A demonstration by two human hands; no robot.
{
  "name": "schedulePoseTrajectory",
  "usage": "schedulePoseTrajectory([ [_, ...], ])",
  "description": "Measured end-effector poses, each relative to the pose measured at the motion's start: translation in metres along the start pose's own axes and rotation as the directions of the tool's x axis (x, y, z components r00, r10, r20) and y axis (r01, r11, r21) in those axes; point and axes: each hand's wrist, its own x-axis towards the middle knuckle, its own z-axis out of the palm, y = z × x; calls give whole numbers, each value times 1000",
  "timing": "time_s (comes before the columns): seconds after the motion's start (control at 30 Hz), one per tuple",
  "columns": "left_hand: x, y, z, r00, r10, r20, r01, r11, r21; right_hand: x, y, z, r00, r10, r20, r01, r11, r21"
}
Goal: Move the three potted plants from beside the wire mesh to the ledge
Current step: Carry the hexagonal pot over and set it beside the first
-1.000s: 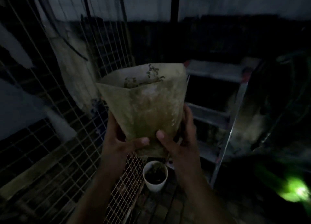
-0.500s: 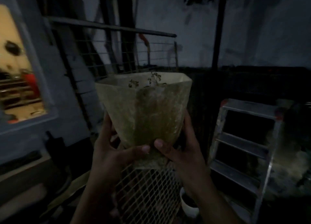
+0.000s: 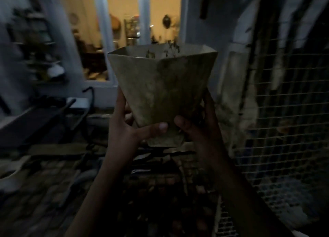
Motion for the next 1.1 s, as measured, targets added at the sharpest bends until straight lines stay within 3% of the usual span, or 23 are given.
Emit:
schedulePoseTrajectory([
  [0.17,10,-25,-78,973,28,-228,1,992,123,43,62,74,968,52,248,-82,990,115],
  [0.33,20,-48,-136,908,84,-410,16,972,235,83,118,140,881,60,469,-189,954,232],
  [0.47,13,-60,-168,812,100,-574,78,958,278,104,159,192,770,37,636,-259,931,258],
  [0.53,9,-70,-202,683,135,-718,143,939,312,113,179,242,621,49,783,-373,896,240],
  [0.6,2,-72,-218,649,164,-743,154,928,340,111,191,264,579,42,814,-426,867,258],
  [0.67,-4,-76,-229,672,149,-725,189,913,363,105,202,274,564,46,825,-475,835,278],
  [0.77,-4,-87,-272,584,164,-795,224,909,352,104,233,329,475,58,878,-568,782,256],
  [0.97,14,-111,-380,465,157,-871,244,924,296,109,288,462,367,29,930,-613,759,218],
  [1.1,36,-133,-448,414,196,-889,268,907,325,117,329,540,349,24,937,-620,755,212],
])
